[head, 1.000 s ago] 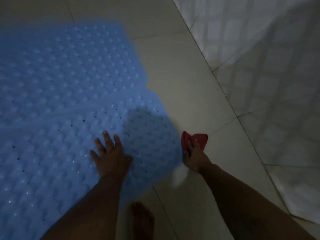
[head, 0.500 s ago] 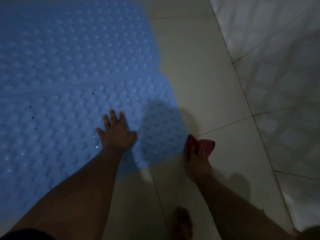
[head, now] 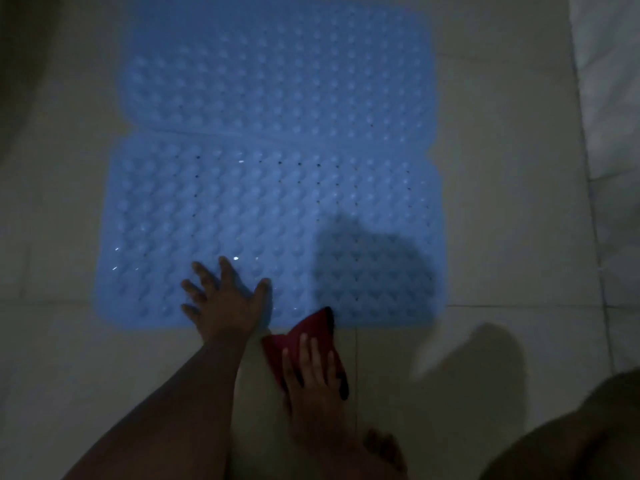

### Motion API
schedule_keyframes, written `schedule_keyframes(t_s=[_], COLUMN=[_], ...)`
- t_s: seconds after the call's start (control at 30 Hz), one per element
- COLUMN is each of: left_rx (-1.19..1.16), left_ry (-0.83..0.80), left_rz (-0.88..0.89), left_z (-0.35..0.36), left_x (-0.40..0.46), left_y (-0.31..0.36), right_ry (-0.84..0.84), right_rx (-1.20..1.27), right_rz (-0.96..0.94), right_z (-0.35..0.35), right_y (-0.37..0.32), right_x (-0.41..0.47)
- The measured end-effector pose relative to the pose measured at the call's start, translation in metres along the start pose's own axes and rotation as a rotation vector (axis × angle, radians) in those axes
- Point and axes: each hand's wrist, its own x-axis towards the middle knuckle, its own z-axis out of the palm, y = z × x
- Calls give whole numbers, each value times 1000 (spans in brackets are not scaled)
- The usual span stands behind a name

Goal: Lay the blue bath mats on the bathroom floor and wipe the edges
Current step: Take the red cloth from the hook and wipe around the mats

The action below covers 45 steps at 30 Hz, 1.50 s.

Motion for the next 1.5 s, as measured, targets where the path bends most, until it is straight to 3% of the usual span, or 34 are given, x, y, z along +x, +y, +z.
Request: schedule_keyframes(t_s=[0.23,0.37,0.47,0.57,0.83,1.03,1.5], left_rx=[-29,-229,-316,-148,-334,-540,-567], left_ry=[-85,-157,-45,96,429,536,561], left_rz=[73,166,172,140,-274,-483,-468], left_z=[-17,-38,-59,-76,-90,-64,-27], left_x=[4,4,-3,-12,-42,-62,-61], left_y=[-16,-45,-66,-97,-215,-264,-258], right_ry=[-135,-159,-140,-157,-225,-230,-303], right_rx=[-160,-258,-283,-331,-537,-570,-719], right_rz=[-202,-350,-470,-579,-844,-913,-818], right_z=[2,5,1,1,3,-1,-56], right_y=[-14,-28,-52,-82,-169,-222,-339], right_x=[23,33,41,54,103,127,229])
